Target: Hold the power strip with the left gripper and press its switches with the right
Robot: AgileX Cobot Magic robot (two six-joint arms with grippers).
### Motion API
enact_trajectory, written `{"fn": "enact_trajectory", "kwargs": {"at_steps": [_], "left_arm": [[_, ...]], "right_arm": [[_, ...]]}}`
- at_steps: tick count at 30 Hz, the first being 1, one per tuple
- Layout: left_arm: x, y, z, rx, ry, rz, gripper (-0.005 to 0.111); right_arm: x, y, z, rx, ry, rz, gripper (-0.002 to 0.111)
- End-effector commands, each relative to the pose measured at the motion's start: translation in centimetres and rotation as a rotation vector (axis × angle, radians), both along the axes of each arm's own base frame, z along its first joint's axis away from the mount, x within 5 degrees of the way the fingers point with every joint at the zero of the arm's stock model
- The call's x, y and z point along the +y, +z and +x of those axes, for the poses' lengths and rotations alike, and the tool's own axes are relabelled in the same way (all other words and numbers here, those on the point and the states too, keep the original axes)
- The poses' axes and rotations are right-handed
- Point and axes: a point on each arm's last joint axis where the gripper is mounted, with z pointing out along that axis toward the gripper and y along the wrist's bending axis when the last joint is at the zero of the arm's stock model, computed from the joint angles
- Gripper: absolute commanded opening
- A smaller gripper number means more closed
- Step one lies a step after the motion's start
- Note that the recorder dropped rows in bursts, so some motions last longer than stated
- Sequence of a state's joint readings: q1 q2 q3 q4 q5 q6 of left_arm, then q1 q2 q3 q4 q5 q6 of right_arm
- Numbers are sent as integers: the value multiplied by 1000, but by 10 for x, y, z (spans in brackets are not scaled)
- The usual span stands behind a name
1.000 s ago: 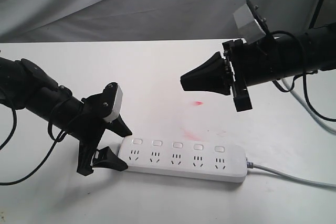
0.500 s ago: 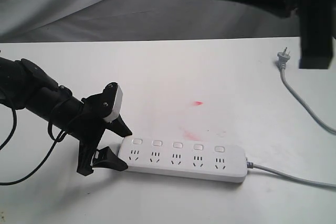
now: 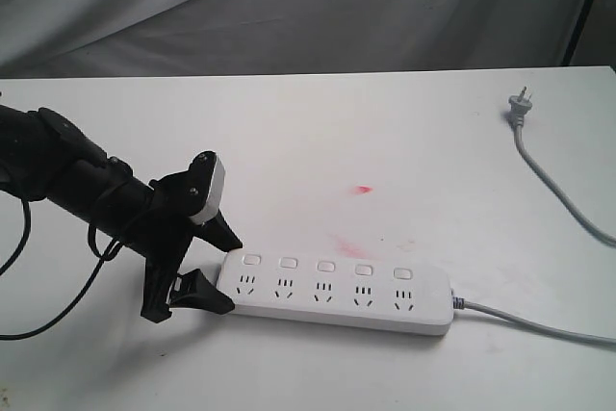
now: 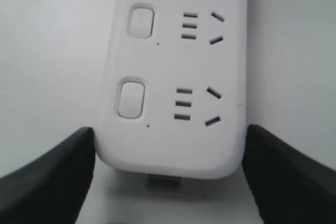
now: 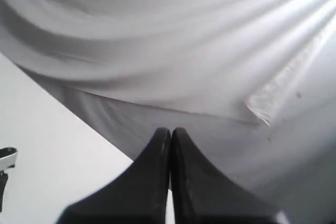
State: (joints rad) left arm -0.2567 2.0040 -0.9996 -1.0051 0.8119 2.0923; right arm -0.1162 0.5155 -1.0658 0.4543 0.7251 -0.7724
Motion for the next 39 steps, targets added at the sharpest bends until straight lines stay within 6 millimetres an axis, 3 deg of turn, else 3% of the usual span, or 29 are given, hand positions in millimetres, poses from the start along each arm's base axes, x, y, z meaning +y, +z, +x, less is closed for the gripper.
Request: {"fn": "enact_trajectory", "kwargs": {"at_steps": [1,8,16,25,39], "left_arm": [[-2,2,2,-10,6,-6,0],[-2,2,2,-10,6,-6,0],[-2,2,2,-10,6,-6,0],[-2,2,2,-10,6,-6,0],[-2,2,2,-10,6,-6,0]], "right_arm": [[-13,-9,-25,-31,-182,106,0],[-18,-43,-43,-165,-232,176,0],[-21,-96,-27,-153,-235,296,0],[-23,-142,-20,-120,-257,387,0],[-26,-215,-6,0,-291,369,0]]}}
